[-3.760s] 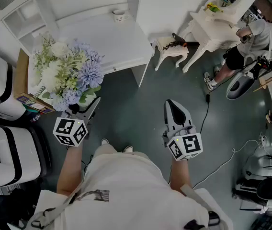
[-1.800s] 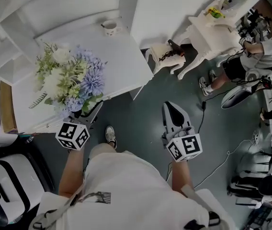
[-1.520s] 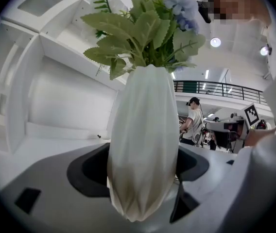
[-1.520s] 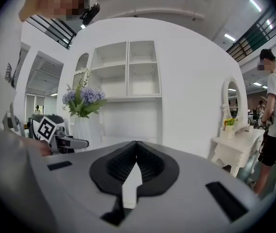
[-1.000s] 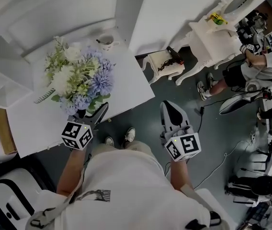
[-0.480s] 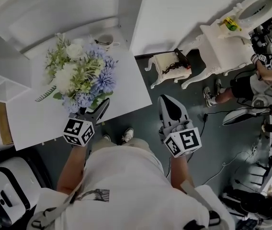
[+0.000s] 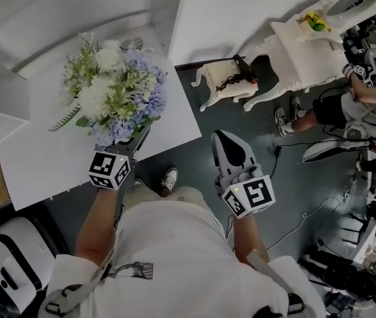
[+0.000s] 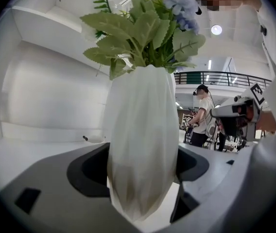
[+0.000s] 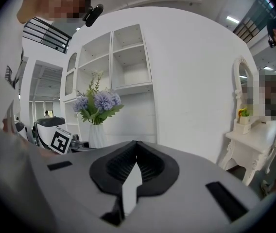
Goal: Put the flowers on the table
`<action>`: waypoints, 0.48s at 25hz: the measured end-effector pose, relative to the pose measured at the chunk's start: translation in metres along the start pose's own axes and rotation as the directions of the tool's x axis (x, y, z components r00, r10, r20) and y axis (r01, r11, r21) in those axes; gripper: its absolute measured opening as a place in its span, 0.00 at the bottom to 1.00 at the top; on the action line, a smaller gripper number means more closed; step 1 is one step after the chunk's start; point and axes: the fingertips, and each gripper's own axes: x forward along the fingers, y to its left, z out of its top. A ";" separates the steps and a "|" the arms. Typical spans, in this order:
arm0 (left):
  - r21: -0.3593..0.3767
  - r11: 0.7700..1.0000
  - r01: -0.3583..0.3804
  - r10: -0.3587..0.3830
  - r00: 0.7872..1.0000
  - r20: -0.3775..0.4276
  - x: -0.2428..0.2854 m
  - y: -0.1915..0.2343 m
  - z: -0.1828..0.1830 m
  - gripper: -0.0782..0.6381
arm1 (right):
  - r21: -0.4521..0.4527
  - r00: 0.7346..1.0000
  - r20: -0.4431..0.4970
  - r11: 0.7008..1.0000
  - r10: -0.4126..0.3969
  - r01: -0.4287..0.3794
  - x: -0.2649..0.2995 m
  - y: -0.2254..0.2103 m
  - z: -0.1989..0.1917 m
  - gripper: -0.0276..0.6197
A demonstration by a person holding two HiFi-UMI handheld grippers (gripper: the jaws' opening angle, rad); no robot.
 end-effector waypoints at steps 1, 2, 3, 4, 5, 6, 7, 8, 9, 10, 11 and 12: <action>0.001 1.000 0.009 -0.009 1.000 -0.002 0.007 -0.002 -0.007 0.64 | -0.002 1.000 -0.005 1.000 -0.005 0.005 -0.001 -0.002 -0.004 0.06; 0.002 1.000 0.019 -0.019 1.000 -0.004 0.012 -0.004 -0.011 0.64 | -0.004 1.000 -0.009 1.000 -0.010 0.010 -0.003 -0.002 -0.006 0.06; 0.004 1.000 0.028 -0.028 1.000 -0.007 0.014 -0.006 -0.013 0.64 | -0.006 1.000 -0.013 1.000 -0.016 0.016 -0.006 0.001 -0.005 0.06; 0.008 0.999 0.037 -0.036 0.999 -0.011 0.014 -0.008 -0.013 0.64 | -0.007 1.000 -0.018 1.000 -0.021 0.021 -0.010 0.005 -0.003 0.06; 0.012 0.999 0.045 -0.045 0.999 -0.016 0.014 -0.009 -0.013 0.64 | -0.006 0.999 -0.022 1.000 -0.028 0.028 -0.013 0.010 -0.001 0.06; 0.017 0.998 0.053 -0.053 0.998 -0.021 0.014 -0.009 -0.014 0.64 | -0.005 0.999 -0.027 0.999 -0.034 0.034 -0.016 0.015 0.000 0.06; 0.021 0.998 0.062 -0.062 0.998 -0.025 0.015 -0.010 -0.016 0.64 | -0.003 0.999 -0.032 0.999 -0.040 0.040 -0.019 0.019 -0.001 0.06; 0.025 0.997 0.071 -0.070 0.997 -0.029 0.017 -0.010 -0.019 0.64 | -0.002 0.998 -0.038 0.999 -0.047 0.047 -0.021 0.022 -0.003 0.06; 0.027 0.997 0.079 -0.078 0.996 -0.033 0.021 -0.011 -0.022 0.64 | -0.002 0.998 -0.045 0.999 -0.054 0.054 -0.024 0.023 -0.005 0.06; 0.030 0.996 0.086 -0.085 0.996 -0.036 0.026 -0.012 -0.026 0.64 | -0.001 0.997 -0.051 0.998 -0.062 0.062 -0.026 0.023 -0.007 0.06; 0.033 0.995 0.091 -0.090 0.995 -0.039 0.032 -0.014 -0.029 0.64 | 0.000 0.996 -0.058 0.998 -0.070 0.070 -0.030 0.023 -0.009 0.06; 0.038 0.995 0.093 -0.091 0.995 -0.042 0.037 -0.015 -0.032 0.64 | 0.002 0.995 -0.064 0.997 -0.077 0.077 -0.033 0.022 -0.011 0.06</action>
